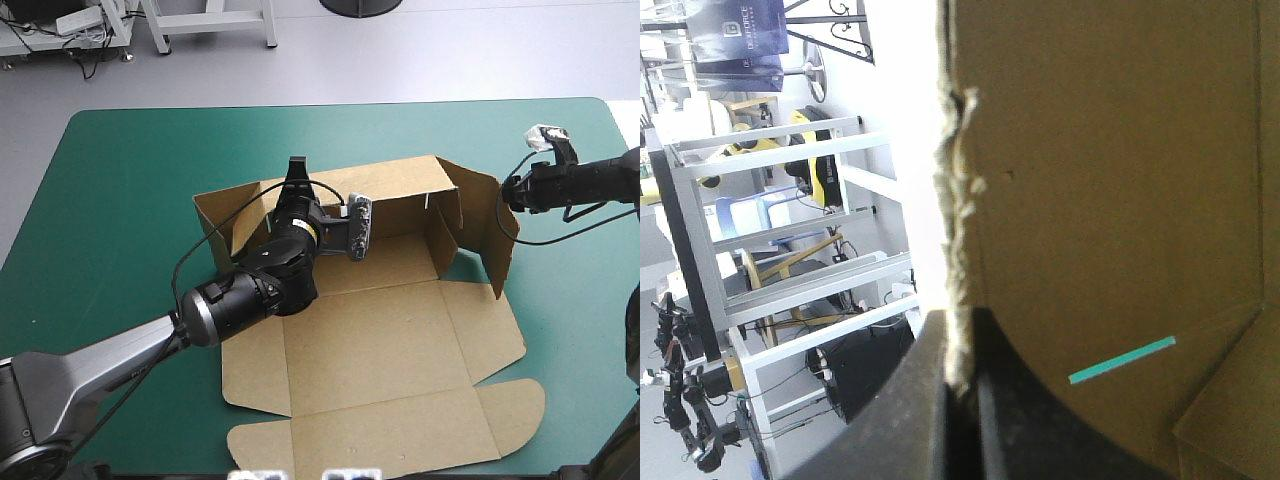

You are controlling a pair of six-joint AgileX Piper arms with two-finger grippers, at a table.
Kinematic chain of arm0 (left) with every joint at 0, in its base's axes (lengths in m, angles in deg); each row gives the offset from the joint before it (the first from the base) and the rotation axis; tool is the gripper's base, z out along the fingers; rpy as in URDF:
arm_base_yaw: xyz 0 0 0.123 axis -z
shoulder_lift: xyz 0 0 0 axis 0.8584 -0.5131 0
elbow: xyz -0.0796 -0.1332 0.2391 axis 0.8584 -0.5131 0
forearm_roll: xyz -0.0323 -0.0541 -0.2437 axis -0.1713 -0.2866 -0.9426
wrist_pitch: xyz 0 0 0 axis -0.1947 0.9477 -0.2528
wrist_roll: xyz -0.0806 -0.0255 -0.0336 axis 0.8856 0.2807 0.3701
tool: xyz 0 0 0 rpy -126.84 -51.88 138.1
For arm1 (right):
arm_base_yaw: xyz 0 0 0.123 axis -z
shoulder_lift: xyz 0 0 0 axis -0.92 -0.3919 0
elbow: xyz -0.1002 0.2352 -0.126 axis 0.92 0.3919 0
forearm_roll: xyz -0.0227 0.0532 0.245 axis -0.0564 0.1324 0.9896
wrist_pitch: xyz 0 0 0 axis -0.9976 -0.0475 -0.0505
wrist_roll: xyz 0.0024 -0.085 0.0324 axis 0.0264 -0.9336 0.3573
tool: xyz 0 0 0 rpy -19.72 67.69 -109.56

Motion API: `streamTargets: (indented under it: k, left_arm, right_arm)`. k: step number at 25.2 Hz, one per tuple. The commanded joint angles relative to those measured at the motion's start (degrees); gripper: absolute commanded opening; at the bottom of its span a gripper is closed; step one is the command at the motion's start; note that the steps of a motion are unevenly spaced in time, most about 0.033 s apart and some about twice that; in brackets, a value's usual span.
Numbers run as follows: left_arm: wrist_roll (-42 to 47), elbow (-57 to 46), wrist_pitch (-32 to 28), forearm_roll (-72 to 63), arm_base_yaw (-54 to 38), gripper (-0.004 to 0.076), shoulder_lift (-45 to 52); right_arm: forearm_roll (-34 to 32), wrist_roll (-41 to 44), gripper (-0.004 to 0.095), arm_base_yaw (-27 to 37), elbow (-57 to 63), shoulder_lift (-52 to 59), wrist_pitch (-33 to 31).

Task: Fold the box

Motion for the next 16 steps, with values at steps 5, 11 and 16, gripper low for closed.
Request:
streamTargets:
  k: [5, 11, 16]
  left_arm:
    - [0.47, 1.63, -1.80, 0.93, 0.61, -0.0010, 1.88]
    - [0.47, 1.63, -2.04, 0.93, 0.61, -0.0010, 1.88]
    - [0.47, 1.63, -2.38, 0.93, 0.61, -0.0010, 1.88]
  right_arm:
    - [5.61, -4.66, 0.0347, 0.28, 9.04, 12.23, -3.24]
    - [5.17, -4.66, 0.0347, 0.17, 11.08, 14.80, -3.24]
    - [5.18, -6.13, 0.0347, 0.05, 12.63, 15.16, -3.24]
